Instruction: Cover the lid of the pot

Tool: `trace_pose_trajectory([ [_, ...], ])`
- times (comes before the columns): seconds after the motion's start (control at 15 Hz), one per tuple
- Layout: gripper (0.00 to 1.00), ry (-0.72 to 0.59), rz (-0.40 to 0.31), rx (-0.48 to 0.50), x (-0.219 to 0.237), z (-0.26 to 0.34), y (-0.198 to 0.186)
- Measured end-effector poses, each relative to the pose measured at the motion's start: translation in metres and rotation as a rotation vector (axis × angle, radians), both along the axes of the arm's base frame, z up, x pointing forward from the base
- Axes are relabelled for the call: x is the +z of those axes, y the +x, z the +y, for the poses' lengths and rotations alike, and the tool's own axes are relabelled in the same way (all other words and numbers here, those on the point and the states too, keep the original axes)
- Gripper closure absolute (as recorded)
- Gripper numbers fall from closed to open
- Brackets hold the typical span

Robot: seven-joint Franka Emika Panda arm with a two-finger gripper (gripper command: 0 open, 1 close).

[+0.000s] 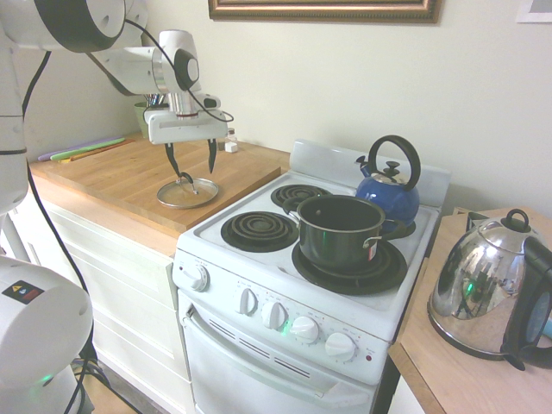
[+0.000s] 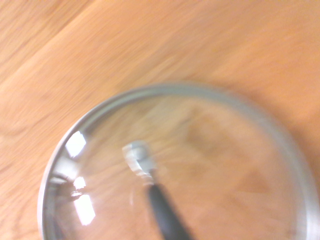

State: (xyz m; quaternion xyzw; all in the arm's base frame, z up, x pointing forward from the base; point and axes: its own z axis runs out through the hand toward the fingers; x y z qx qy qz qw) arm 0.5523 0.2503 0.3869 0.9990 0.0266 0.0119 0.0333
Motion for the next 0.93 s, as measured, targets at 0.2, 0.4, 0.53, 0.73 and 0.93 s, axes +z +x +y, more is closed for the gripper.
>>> trace_pose_trajectory([
  [0.2,0.00,-0.001,-0.027,0.035,0.015,-0.012,-0.024],
  [0.4,0.00,-0.010,-0.030,0.067,0.009,-0.008,-0.038],
  [0.53,0.00,-0.013,-0.035,0.098,0.002,0.005,-0.041],
  [0.73,0.00,-0.014,-0.036,0.112,-0.007,0.011,-0.039],
  [0.93,1.00,-0.007,-0.038,0.110,-0.010,0.015,-0.028],
])
